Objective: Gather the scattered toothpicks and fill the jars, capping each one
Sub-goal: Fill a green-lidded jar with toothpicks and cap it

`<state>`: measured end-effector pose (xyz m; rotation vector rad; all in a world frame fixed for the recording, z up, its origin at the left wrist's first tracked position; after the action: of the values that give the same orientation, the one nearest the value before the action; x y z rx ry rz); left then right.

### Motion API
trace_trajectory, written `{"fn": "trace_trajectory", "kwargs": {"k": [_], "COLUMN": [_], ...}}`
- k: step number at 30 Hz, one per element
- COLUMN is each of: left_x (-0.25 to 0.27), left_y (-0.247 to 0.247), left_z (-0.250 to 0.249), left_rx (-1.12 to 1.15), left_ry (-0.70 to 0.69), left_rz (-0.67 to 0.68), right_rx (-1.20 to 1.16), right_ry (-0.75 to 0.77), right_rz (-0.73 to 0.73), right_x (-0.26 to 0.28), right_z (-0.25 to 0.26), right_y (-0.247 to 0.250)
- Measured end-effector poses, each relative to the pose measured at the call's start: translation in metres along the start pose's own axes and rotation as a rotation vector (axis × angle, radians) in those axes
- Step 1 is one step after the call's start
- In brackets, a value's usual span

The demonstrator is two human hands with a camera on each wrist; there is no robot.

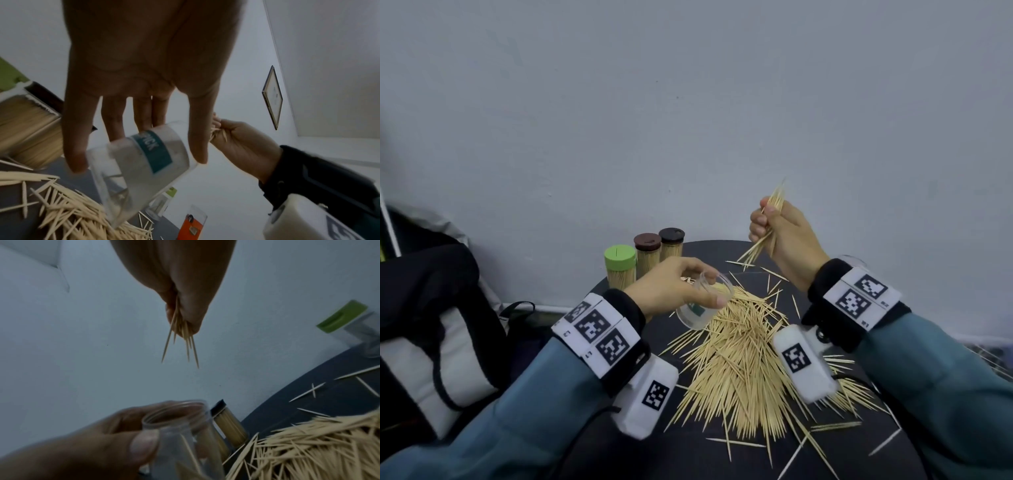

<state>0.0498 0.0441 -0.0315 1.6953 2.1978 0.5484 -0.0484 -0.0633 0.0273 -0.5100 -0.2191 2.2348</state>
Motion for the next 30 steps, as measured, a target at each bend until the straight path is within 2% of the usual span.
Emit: {"fn": "trace_trajectory", "kwargs": {"k": [9,12,23,30], "left_x": [0.0,0.001,0.003,0.004], "left_y": [-0.007,-0.007,-0.006,-0.002], "left_z": [-0.001,0.0,-0.001,0.0], "left_rx": [0.104,0.121,0.144,0.153], "left_ry": [0.015,0.025,0.049,0.044], "left_rz": [0.006,-0.001,0.01,-0.004], "right_rx": [0.207,0.284,0.217,0.521], "right_ry": [-0.069,-0.044,-0.041,-0.097], "right_rz": [0.177,0.205,0.204,0.258], "right_x": [0.029,0.036,0.034,0.037], "right_z": [-0.033,-0.038,-0.039,-0.053], "right_y": [-0.033,-0.036,-0.034,-0.029]}}
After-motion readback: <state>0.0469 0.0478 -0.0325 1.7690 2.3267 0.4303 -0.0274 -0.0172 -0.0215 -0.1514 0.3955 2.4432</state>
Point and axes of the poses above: each hand's wrist, its own x-axis away from the middle knuckle, its own y-axis out of the back of the hand, z = x × y, the point moved 8 cm from there along -x, towards the middle knuckle
